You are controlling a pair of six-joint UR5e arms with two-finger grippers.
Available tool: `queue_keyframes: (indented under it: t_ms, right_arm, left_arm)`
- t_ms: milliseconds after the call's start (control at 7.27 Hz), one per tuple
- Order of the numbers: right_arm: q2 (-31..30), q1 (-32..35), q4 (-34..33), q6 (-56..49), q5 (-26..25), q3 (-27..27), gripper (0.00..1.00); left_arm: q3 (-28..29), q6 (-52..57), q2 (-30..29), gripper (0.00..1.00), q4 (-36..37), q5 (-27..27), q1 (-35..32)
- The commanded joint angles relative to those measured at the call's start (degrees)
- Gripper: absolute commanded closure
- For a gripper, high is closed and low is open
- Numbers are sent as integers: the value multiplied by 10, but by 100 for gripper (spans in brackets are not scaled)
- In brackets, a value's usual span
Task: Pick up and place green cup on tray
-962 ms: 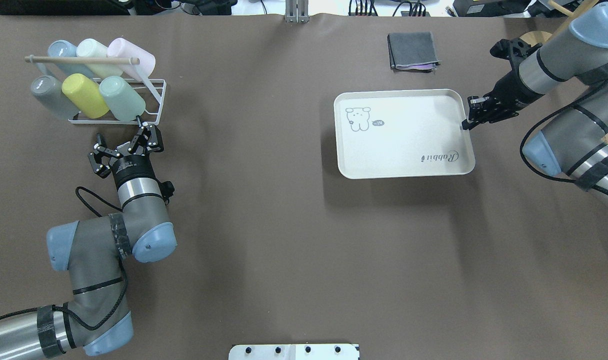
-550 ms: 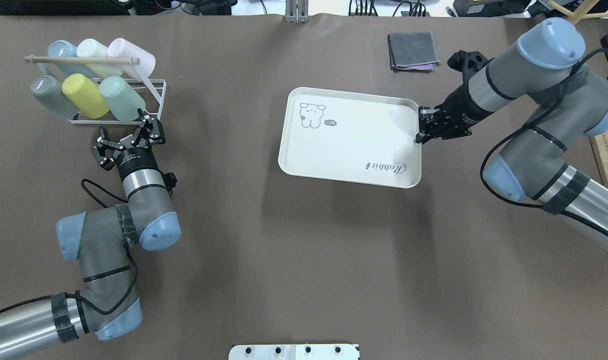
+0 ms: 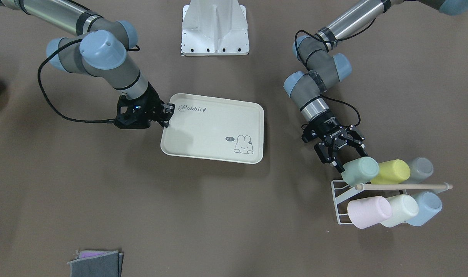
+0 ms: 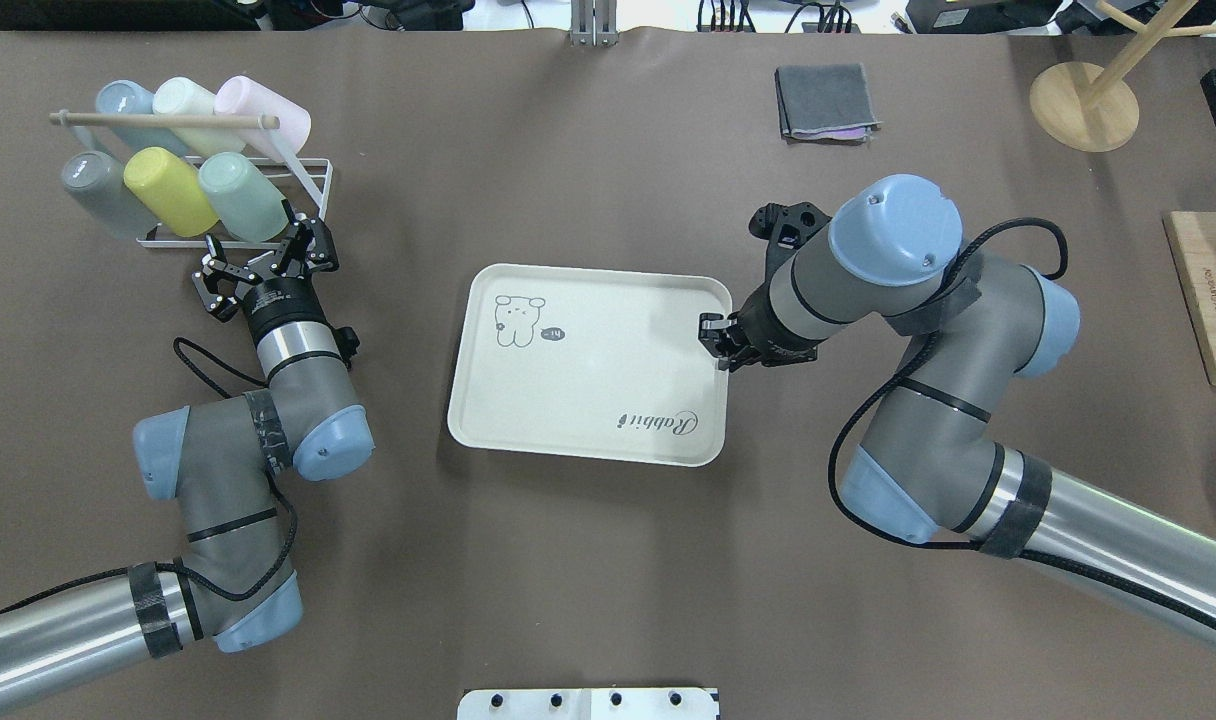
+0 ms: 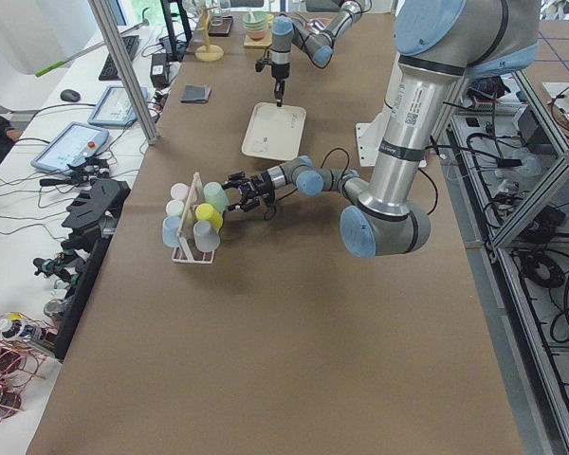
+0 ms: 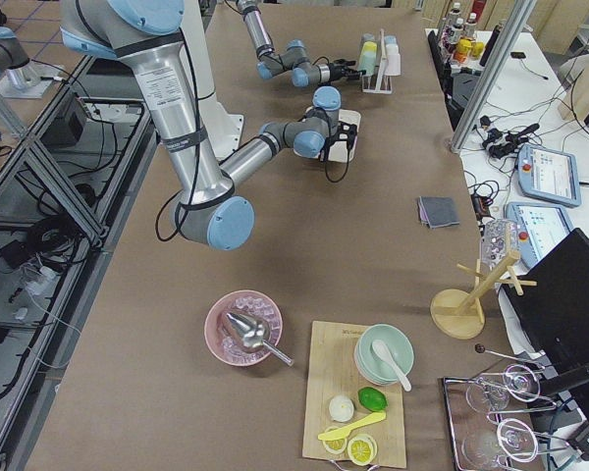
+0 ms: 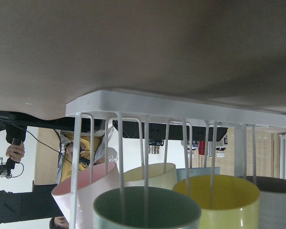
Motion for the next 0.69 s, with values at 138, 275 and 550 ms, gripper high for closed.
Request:
queue_keyframes:
  t_ms: [138, 275, 550]
  right_arm:
    - [9, 9, -5, -139, -11, -23, 100]
    - [12, 16, -5, -143, -9, -37, 100]
    - [22, 19, -5, -133, -7, -49, 100]
  left_arm:
    - [11, 23, -2, 2, 0, 4, -9]
    - [14, 23, -2, 2, -3, 4, -9]
    - [11, 24, -2, 13, -4, 4, -10]
